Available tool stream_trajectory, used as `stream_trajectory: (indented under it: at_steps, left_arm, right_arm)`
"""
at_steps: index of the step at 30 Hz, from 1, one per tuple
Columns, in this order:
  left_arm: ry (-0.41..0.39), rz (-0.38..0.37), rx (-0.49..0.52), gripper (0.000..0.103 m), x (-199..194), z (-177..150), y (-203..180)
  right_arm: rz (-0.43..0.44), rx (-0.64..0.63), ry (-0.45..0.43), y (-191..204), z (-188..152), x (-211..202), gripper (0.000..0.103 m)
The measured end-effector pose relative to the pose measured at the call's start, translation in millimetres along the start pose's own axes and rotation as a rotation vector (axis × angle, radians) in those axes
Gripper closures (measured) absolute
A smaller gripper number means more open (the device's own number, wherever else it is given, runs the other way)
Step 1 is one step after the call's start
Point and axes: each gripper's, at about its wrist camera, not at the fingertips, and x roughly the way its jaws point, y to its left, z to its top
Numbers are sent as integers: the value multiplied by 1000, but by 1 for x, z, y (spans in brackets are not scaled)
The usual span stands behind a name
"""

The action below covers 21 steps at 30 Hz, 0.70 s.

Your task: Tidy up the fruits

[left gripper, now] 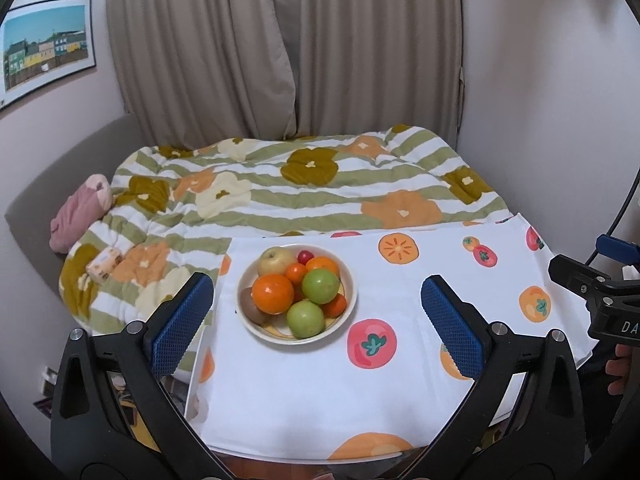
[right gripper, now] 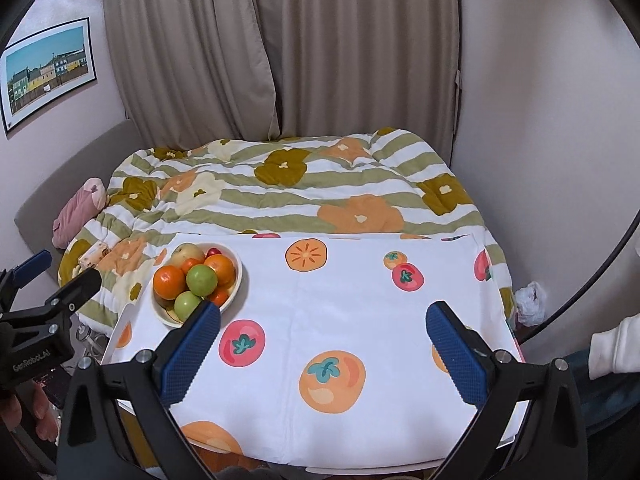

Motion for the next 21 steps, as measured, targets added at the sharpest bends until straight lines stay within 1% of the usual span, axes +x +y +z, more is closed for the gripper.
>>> stream_trajectory:
  at_steps: [5,17,21]
  left_arm:
    - [-3,-8,-1,0,1,2,-1]
    - [-1,-3,1,0,5,4,-2]
    - [11,7,7,0,7,4,-2]
  right_arm:
    - [-4,9,-14,0,1,-4,0]
    - [-10,18,-36,2,9,-5,0]
    - [-13,16,-34,1,10,-5,0]
